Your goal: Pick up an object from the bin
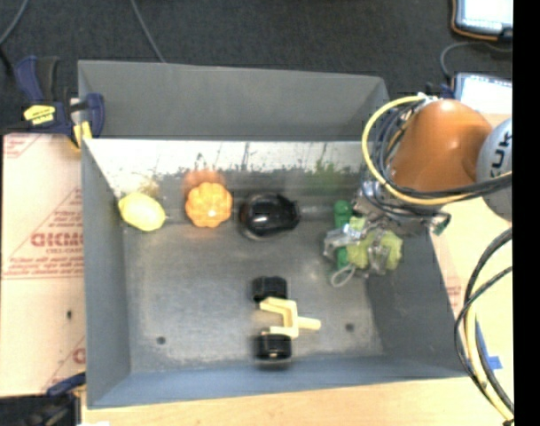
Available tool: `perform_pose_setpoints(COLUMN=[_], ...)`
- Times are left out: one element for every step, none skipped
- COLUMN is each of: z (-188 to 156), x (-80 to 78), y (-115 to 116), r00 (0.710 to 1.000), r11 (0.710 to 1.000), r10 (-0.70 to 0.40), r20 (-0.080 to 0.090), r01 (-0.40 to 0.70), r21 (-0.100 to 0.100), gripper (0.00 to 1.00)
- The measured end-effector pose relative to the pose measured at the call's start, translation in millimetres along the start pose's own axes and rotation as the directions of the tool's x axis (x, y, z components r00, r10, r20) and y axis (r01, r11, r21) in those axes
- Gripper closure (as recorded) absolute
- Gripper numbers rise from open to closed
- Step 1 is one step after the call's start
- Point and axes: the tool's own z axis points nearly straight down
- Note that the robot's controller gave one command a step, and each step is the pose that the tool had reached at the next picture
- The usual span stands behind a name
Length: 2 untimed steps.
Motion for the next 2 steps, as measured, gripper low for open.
perform_pose_setpoints(z=[0.1, 0.2], x=[0.5, 1.3], y=[-0.2, -0.7], r00=[1.0, 1.0], r11=[1.0, 1.0], r10=[0.001, 0.0], r20=[-0.001, -0.003], r01=[-0.001, 0.0], r21=[-0.001, 0.001], gripper=[1.0, 1.0])
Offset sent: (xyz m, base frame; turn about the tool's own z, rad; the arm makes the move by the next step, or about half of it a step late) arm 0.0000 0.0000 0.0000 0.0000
